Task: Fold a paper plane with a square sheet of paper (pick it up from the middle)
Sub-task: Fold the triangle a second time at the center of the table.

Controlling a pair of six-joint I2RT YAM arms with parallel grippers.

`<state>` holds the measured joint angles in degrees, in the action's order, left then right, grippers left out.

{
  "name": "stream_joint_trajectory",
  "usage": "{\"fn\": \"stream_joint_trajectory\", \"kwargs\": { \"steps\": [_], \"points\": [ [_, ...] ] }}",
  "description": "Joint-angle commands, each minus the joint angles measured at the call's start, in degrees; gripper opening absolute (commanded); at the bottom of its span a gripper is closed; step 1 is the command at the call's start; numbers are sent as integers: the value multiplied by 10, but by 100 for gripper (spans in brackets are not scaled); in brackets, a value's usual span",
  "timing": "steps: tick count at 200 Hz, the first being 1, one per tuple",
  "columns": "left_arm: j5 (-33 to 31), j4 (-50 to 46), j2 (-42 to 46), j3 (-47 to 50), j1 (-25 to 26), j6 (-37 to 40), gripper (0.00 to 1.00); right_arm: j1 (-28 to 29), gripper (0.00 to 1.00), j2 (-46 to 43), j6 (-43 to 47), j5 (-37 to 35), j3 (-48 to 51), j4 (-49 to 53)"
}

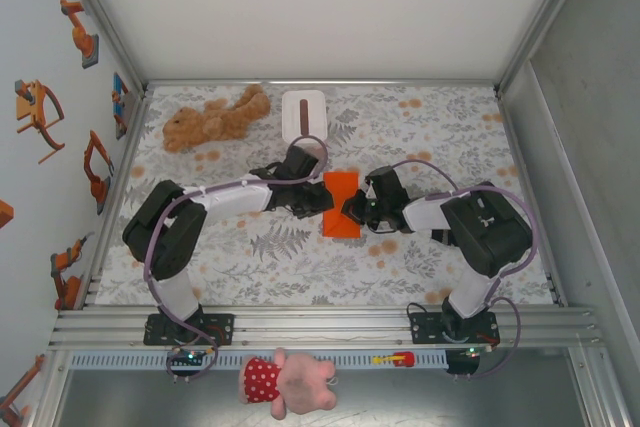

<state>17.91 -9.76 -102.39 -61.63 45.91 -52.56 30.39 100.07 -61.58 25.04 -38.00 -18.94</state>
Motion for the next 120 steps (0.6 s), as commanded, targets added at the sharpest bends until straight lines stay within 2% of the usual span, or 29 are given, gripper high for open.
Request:
{"fn": "stream_joint_trajectory", "kwargs": {
  "steps": [1,87,120],
  "points": [
    [30,22,-13,9,13,-13,16,-5,0,37,-11,-46,7,83],
    [52,26,-60,3,21,-5,16,-8,0,44,-10,-46,-4,118],
    [40,12,-59,-1,21,7,16,-9,0,48,-10,-45,-7,127]
  ]
}}
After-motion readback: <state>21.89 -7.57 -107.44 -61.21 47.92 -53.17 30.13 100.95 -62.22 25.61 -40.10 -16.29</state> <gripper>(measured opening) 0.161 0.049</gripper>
